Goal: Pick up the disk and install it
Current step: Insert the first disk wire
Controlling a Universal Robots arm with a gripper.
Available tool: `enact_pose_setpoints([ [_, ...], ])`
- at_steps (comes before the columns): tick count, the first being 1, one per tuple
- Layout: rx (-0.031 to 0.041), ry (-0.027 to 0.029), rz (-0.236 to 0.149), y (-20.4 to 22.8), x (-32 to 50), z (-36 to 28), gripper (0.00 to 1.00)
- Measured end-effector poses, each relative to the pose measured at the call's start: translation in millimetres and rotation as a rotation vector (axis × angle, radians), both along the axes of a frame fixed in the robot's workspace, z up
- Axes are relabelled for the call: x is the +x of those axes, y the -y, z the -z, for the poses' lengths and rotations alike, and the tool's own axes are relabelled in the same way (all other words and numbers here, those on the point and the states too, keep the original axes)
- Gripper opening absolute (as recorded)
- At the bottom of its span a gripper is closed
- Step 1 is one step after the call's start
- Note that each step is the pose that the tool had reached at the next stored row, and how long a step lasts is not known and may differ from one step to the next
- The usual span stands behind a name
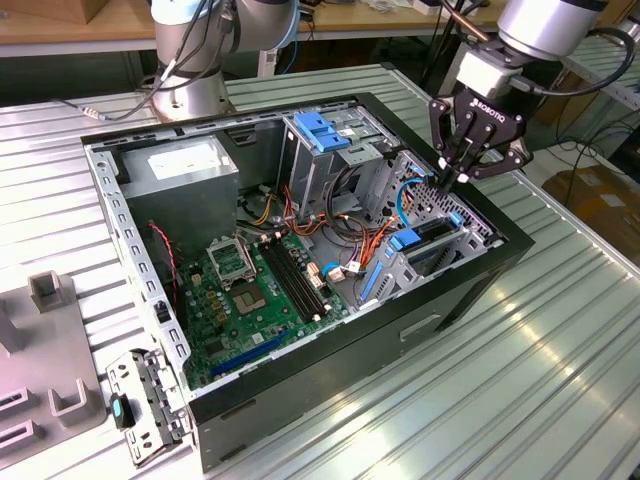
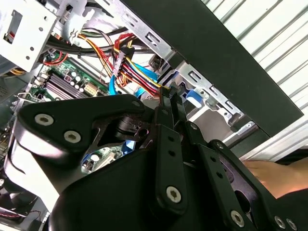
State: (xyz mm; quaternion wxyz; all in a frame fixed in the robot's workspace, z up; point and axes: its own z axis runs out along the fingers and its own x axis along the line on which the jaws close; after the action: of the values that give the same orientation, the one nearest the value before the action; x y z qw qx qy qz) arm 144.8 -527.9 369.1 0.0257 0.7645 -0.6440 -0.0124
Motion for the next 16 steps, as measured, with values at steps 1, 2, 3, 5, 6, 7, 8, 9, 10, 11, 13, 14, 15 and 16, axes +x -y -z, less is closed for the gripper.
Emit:
enact_pose_setpoints([
  [1,-0.0001,0.0,0.0,0.4,0.0,-0.1,0.17],
  [2,-0.0002,0.0,0.0,1.0,0.0,-0.1,0.17],
  [3,0.0,0.0,0.0,1.3,0.0,0.0,0.17],
  [5,-0.0001,0.0,0.0,1.6,0.0,0.0,0.17],
  [6,0.0,0.0,0.0,1.7,0.0,0.0,0.17],
  [7,0.0,0.0,0.0,2.0,0.0,0.0,0.17],
  [8,-0.0001,0.0,0.0,2.1,-0.1,0.0,0.17],
  [9,0.0001,0.0001,0.0,2.1,-0.5,0.0,0.17],
  [10,0.0001,0.0004,0.0,2.1,-1.1,0.0,0.17],
  [11,0.0,0.0006,0.0,2.1,-1.4,0.0,0.17],
  [13,-0.0001,0.0008,0.0,2.1,-1.9,0.0,0.17],
  [14,-0.0001,0.0009,0.0,2.1,-2.3,-0.1,0.17],
  [15,-0.0001,0.0016,0.0,2.0,-3.8,-0.1,0.17],
  [16,0.0,0.0018,0.0,2.1,-4.1,0.0,0.17],
])
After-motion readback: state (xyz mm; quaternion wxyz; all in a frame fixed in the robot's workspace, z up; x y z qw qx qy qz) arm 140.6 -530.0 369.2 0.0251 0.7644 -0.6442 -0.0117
